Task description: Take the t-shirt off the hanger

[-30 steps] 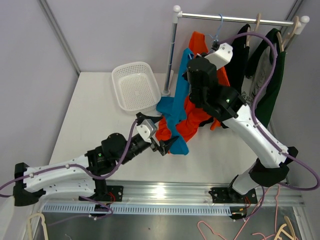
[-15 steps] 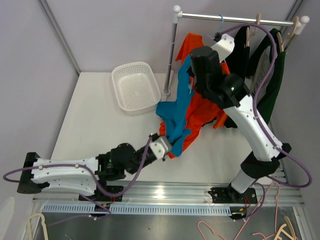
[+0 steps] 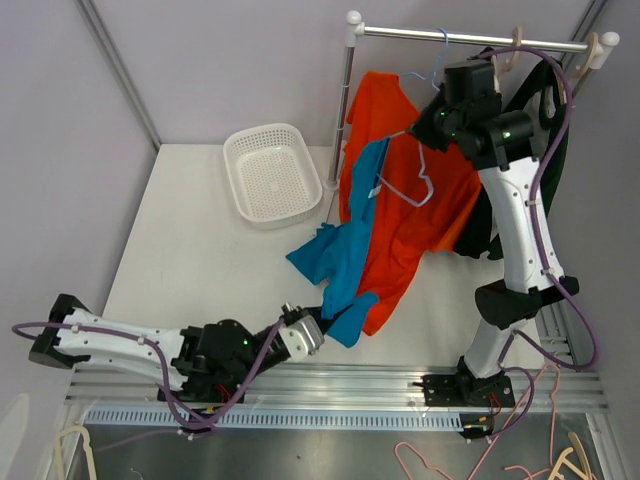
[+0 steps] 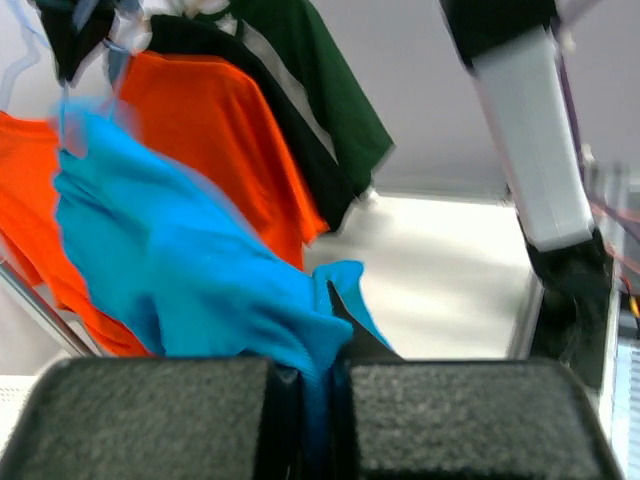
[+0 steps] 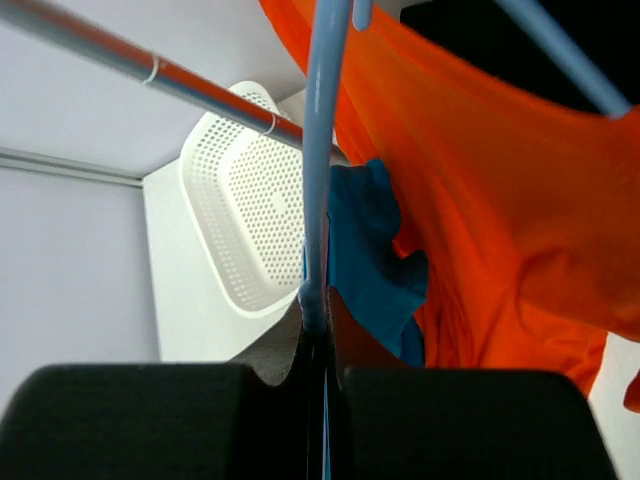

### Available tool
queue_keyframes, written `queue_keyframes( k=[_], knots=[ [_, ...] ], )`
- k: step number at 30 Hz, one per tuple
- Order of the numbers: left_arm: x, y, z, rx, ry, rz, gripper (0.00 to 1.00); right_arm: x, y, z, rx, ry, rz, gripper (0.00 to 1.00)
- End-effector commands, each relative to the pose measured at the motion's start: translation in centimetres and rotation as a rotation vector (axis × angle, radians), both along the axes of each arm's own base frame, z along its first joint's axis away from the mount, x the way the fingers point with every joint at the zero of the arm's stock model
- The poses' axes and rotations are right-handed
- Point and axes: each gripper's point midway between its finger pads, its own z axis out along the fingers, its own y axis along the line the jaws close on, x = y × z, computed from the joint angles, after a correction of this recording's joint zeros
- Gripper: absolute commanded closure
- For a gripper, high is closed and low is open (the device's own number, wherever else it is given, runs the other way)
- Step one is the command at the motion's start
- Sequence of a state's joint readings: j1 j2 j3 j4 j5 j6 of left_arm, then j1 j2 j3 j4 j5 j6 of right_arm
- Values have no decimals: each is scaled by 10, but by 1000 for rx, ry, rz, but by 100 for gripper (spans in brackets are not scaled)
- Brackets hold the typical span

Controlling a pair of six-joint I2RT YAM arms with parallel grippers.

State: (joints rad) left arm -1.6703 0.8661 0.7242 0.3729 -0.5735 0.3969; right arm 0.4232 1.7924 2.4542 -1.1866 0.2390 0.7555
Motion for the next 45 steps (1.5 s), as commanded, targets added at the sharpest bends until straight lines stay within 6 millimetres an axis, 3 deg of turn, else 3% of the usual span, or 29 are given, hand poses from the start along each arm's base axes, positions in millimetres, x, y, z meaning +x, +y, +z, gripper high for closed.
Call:
queue_keyframes(
  k=[1,5,6,8,9,10,11,12,13,14,15,16,17,18,19,20,22,23,24,27,28,29,32,33,34,35,36,42,45],
  knots=[
    [-40,-10,-24,21,-29,-152,100,42,-35,28,146,-100,-19,100],
    [-29,6,-33,-35,17,-95,99,37,-44,32,140,-93,3,100],
    [-10,12,-19,-71,76,-18,99,31,-34,27,126,-80,60,100],
    [22,14,-26,-25,173,89,99,8,-19,37,110,-101,120,100],
    [54,22,-28,-9,287,181,99,0,-12,43,90,-131,140,100],
    [71,21,-19,-13,329,229,99,-14,12,30,47,-114,217,100],
    [82,23,-3,-53,373,250,99,-27,21,32,36,-134,251,100],
    [108,37,-16,-29,440,344,99,-47,17,57,32,-224,240,100],
    [120,37,-20,-13,477,370,99,-58,21,56,22,-233,250,100],
    [129,40,20,-91,489,360,99,-72,34,44,8,-212,292,100],
    [153,59,9,-69,565,461,99,-91,30,51,9,-223,300,100],
    [161,59,7,-40,609,449,100,-97,26,49,-12,-218,277,100],
    [177,55,49,-93,612,445,99,-111,36,49,-24,-219,305,100],
    [194,70,36,-44,667,520,99,-123,30,52,-37,-225,298,100],
    [200,73,64,-72,655,515,99,-127,24,53,-58,-236,264,100],
    [214,65,53,-21,682,537,99,-137,30,51,-61,-236,290,100],
    [223,77,101,-68,629,557,99,-154,26,67,-20,-300,315,100],
    [238,76,88,-16,650,595,100,-158,28,60,-15,-292,332,100],
    [237,82,136,-103,597,577,99,-162,28,67,10,-318,343,100],
    [261,82,145,-74,599,609,99,-175,21,70,25,-320,361,100],
    [261,88,167,-118,568,607,99,-179,18,70,27,-321,361,100],
    [266,89,169,-118,561,613,99,-180,16,70,25,-322,356,100],
    [269,98,201,-195,493,568,99,-183,8,64,12,-333,332,100],
    [270,106,224,-259,435,549,99,-181,2,64,5,-341,301,100],
    [267,112,227,-274,413,544,99,-179,0,60,-7,-338,290,100],
    [264,118,256,-345,321,523,99,-180,-2,61,-9,-343,285,100],
    [262,128,269,-374,269,525,99,-178,-5,61,-19,-344,267,100],
    [230,163,346,-501,-66,470,99,-174,5,72,-5,-449,308,100],
    [188,160,375,-512,-166,338,99,-172,14,70,-17,-480,348,100]
  ],
)
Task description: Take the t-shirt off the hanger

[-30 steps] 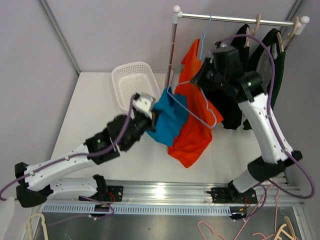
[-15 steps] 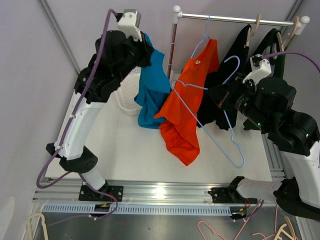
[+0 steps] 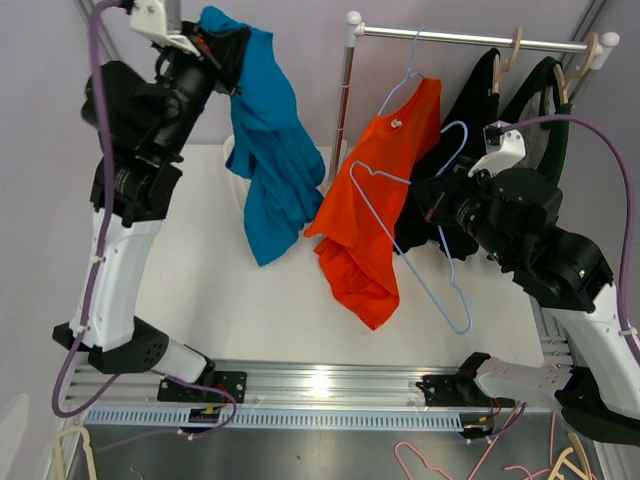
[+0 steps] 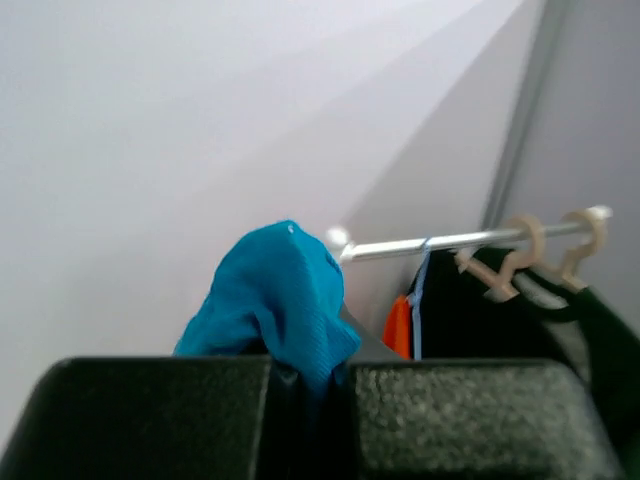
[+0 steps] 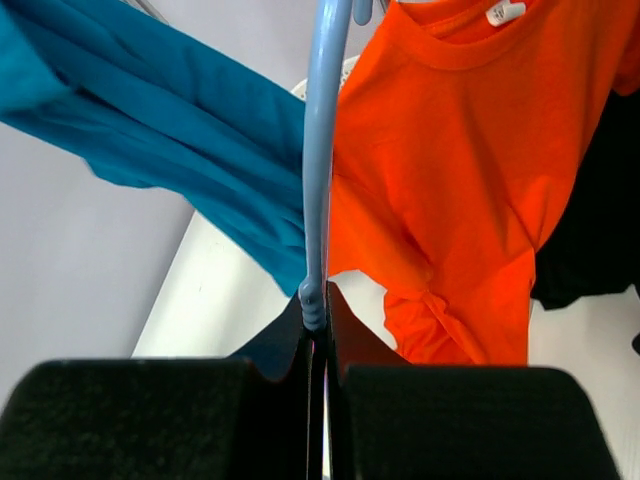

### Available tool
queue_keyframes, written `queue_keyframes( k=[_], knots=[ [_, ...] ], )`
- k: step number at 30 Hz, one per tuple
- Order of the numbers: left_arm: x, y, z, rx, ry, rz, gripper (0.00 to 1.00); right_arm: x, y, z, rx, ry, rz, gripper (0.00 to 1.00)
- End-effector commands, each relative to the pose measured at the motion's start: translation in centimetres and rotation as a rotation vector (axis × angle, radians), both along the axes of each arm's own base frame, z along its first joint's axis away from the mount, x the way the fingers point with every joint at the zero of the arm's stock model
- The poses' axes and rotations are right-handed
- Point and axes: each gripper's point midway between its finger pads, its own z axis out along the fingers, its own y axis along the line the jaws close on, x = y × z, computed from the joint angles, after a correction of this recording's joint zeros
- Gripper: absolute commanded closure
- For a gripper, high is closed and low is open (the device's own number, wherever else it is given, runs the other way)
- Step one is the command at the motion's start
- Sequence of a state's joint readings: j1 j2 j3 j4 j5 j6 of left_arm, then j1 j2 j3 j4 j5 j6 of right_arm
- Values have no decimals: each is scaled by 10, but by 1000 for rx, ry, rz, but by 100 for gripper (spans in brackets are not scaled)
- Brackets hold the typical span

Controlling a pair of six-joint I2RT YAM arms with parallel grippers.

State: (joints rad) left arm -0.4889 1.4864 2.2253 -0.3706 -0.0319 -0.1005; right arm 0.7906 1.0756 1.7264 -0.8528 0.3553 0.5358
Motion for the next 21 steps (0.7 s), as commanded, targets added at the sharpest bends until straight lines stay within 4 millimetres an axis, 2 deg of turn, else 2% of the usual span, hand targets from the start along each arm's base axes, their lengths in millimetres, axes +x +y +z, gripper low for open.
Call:
queue_keyframes(
  k=[1,2,3,5,6,7,10,14,15,18,19,21],
  knots=[
    [-86,11,90,-43,-351,-143,99,4,6,29,42,-127,27,100],
    [-102,4,90,-29,-356,-223,99,4,7,29,40,-133,31,100],
    [-124,8,96,-35,-381,-254,99,6,8,28,38,-137,25,100],
    [-152,12,101,-38,-423,-295,99,8,10,31,46,-152,29,100],
    [-175,21,103,-44,-458,-305,99,9,11,31,47,-152,32,100],
    [-173,20,95,-40,-457,-309,99,10,13,31,46,-151,36,100],
    [-189,36,106,-61,-513,-266,99,8,21,35,59,-167,74,100],
    [-188,34,106,-34,-521,-260,99,8,26,37,66,-187,94,100],
    [-182,35,106,-38,-517,-239,99,9,26,36,62,-186,92,100],
    [-155,31,105,-18,-496,-181,99,9,28,37,61,-186,96,100],
    [-135,21,98,-2,-463,-180,99,10,28,37,62,-187,94,100],
    [-118,16,92,9,-443,-167,99,10,26,40,63,-195,85,100]
  ],
)
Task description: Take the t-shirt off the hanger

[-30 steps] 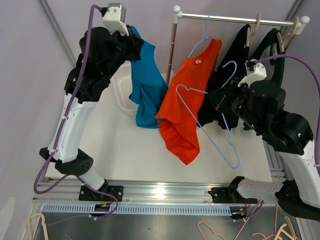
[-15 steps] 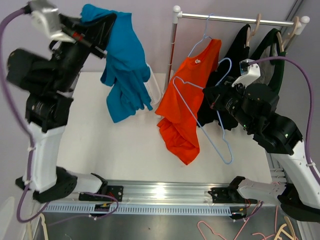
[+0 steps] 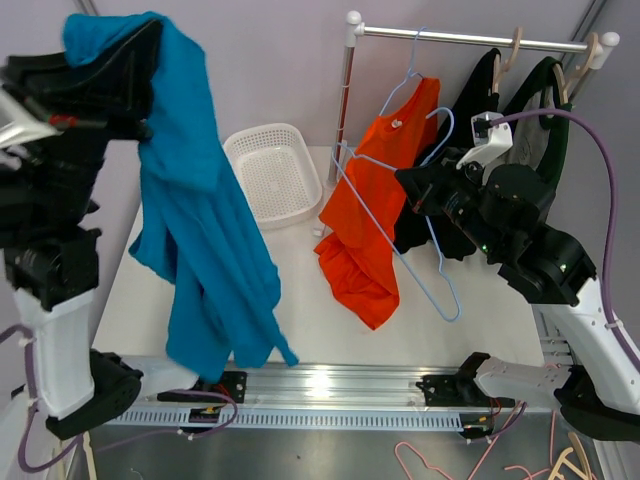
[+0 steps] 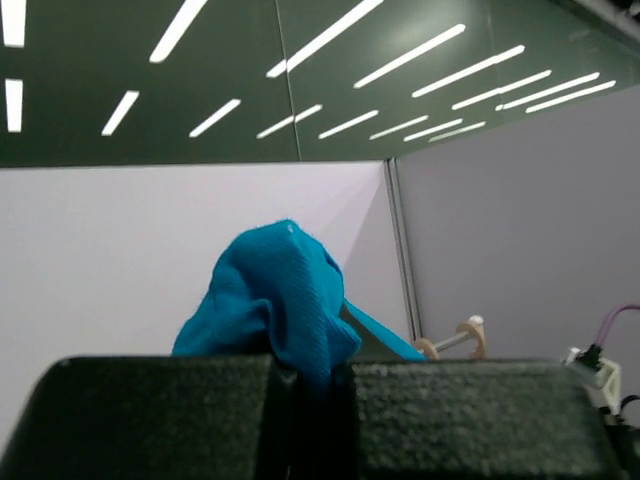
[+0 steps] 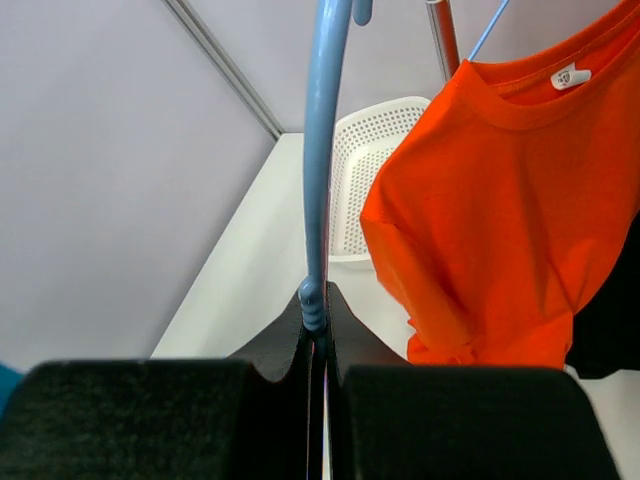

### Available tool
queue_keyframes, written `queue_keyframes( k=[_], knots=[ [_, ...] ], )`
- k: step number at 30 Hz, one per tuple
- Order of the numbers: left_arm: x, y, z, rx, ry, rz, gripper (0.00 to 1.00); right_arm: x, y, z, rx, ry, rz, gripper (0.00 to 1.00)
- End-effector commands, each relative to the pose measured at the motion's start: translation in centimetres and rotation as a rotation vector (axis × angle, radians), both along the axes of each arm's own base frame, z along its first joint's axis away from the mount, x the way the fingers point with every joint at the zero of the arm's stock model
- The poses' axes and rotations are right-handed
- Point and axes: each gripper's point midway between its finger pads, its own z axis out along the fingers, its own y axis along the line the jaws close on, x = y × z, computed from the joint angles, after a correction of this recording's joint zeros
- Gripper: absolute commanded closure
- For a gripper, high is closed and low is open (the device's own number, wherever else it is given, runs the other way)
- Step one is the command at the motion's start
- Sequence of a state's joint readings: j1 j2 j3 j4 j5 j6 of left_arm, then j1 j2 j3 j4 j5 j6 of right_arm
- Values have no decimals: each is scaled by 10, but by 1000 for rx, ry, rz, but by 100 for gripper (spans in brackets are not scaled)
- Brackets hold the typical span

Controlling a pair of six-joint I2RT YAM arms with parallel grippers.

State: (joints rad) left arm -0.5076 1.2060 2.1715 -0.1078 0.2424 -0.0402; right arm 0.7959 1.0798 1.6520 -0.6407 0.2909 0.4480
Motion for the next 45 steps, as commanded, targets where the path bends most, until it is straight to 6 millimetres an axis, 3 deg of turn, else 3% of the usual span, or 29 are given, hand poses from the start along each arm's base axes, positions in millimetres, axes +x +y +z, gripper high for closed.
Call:
queue_keyframes(
  k=[1,2,5,6,8,9,15,18,19,20,23,26,29,30,31,32,35,36,37,39,40,41,42,43,45],
  knots=[
    [72,-27,-26,59,95,64,99,-1,-1,24,41,-69,0,100],
    [89,-31,-32,65,114,73,99,-1,-2,26,42,-74,-3,100],
    [108,-34,-33,66,130,73,99,0,-2,26,30,-73,-3,100],
    [128,-41,-42,79,160,74,99,0,-2,26,28,-75,-4,100],
    [132,-39,-35,72,154,79,99,1,-1,27,26,-77,-7,100],
    [149,-43,-43,81,178,86,99,2,-1,27,22,-81,-8,100],
    [184,-29,-51,62,212,118,99,4,4,35,24,-104,8,100],
    [212,-23,-77,70,284,161,99,6,1,43,27,-115,-10,100],
    [213,-20,-76,49,274,162,99,6,0,44,27,-118,-17,100],
    [226,-18,-102,60,331,169,99,9,1,45,19,-115,-24,100],
    [217,-9,-96,31,300,168,100,16,-1,48,-2,-115,-54,100],
    [234,-7,-116,39,360,192,99,30,-2,54,-27,-136,-114,100],
    [265,0,-160,13,473,246,100,56,2,50,-101,-130,-199,100],
    [269,5,-167,-12,487,269,100,58,0,65,-83,-153,-217,100],
    [291,9,-208,-36,575,298,99,71,10,57,-114,-134,-225,100],
    [302,21,-221,-71,617,342,99,76,12,58,-122,-131,-241,100],
    [349,40,-291,-101,844,435,99,95,20,58,-156,-101,-313,100],
    [358,42,-300,-104,890,456,99,100,21,56,-168,-90,-338,100],
    [377,41,-341,-81,1009,480,99,95,19,65,-162,-87,-357,100],
    [390,35,-377,-41,1119,478,100,107,27,47,-212,-49,-419,100],
    [405,29,-417,-20,1208,475,99,107,25,42,-236,-33,-439,100],
    [412,26,-412,-25,1213,461,99,108,24,41,-236,-28,-459,100],
    [421,18,-455,12,1322,445,99,108,18,37,-248,-16,-494,100],
    [418,16,-448,16,1325,430,100,107,13,39,-242,-15,-511,100],
    [430,2,-466,45,1373,370,99,103,4,37,-257,-8,-538,100]
  ],
)
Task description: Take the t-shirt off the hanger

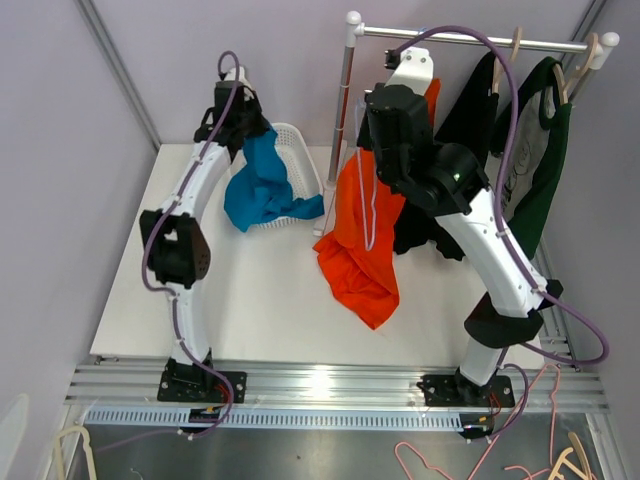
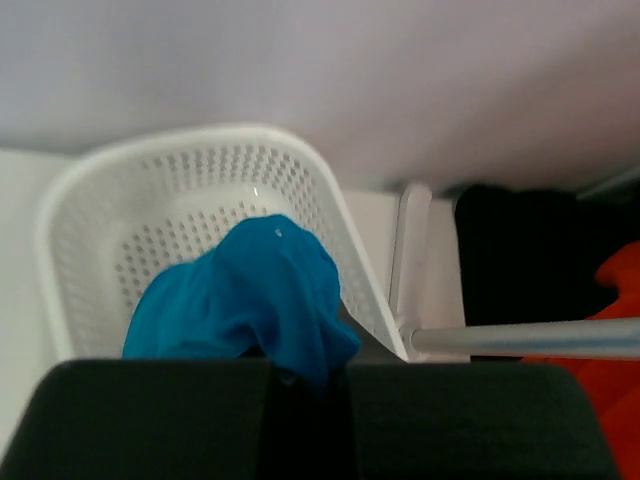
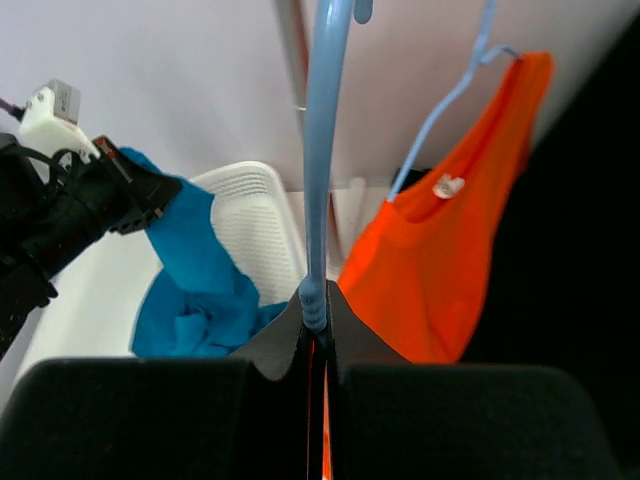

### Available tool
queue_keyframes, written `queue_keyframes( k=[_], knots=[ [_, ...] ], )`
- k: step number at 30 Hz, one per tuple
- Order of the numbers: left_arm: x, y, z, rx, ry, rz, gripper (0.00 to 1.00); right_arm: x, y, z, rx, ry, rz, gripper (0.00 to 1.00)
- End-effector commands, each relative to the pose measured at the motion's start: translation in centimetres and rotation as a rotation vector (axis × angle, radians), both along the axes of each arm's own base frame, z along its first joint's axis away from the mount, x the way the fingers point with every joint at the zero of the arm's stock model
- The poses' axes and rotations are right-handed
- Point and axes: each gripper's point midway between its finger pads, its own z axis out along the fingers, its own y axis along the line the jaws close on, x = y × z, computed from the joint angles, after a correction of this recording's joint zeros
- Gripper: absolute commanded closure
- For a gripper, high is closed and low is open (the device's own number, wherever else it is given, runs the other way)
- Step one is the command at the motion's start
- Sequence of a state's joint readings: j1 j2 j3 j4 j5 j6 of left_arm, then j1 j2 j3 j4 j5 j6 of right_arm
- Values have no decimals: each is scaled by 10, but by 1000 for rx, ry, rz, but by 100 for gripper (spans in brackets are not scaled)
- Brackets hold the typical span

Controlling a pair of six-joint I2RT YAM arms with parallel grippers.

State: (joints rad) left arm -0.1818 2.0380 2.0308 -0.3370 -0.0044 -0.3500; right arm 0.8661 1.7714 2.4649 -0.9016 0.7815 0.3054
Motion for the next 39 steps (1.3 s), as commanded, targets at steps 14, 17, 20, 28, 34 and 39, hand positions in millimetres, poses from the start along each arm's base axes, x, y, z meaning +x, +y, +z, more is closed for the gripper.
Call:
queue_keyframes(
  k=[14,17,20,28,34,39],
  knots=[
    [-15,-13,-121,-193,463,84,54,-14,-53,40,-3,-122,-122,100],
    [-27,-9,-106,-192,459,103,1,0,-52,52,-9,-151,-107,100],
    [-45,-1,-65,-190,385,111,0,17,-50,53,3,-156,-63,100],
    [-149,-15,30,-122,235,39,1,81,-48,32,36,-142,22,100],
    [-246,-44,93,-184,15,-107,1,124,-41,28,37,-196,86,100],
    [-294,-59,85,-214,-7,-200,0,147,-38,36,28,-261,142,100]
  ],
)
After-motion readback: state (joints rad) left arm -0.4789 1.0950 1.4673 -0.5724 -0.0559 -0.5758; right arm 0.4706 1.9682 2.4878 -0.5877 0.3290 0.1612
